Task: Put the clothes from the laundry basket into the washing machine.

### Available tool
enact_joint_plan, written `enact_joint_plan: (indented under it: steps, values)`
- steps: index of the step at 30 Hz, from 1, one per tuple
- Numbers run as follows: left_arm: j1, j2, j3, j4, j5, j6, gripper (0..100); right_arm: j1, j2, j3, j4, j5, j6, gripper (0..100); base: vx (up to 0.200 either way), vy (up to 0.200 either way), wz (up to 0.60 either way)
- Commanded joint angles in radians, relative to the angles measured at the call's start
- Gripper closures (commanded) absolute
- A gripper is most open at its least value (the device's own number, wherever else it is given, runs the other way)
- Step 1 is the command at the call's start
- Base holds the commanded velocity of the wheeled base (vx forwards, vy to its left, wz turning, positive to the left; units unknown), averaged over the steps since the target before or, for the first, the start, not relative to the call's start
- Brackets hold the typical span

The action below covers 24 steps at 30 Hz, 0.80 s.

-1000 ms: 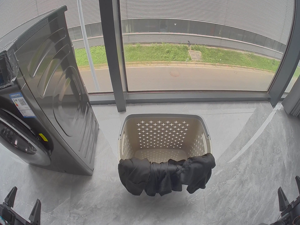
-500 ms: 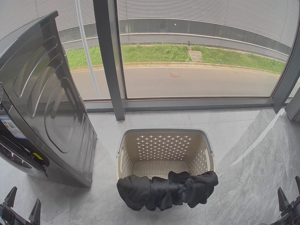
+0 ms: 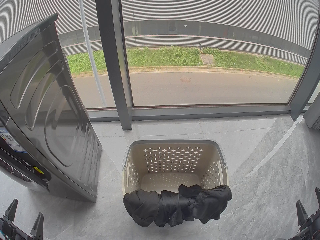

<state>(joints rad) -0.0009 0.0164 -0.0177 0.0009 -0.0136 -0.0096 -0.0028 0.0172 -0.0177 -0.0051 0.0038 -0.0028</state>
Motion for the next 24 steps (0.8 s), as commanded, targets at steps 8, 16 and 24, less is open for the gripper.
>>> enact_joint_plan:
  steps: [8, 16, 24]
  values:
    - [-0.001, -0.016, 0.018, -0.001, -0.002, 0.000, 0, 0.000, -0.014, 0.018, 0.001, 0.001, -0.002, 0, 0.000, 0.000, 0.00]
    - [-0.001, -0.016, 0.018, 0.001, 0.000, -0.006, 0, 0.000, -0.014, 0.018, 0.001, 0.001, -0.002, 0, 0.000, 0.000, 0.00]
    - [-0.001, -0.016, 0.018, 0.001, 0.000, -0.006, 0, 0.000, -0.014, 0.018, 0.001, 0.001, -0.002, 0, 0.125, 0.000, 0.00]
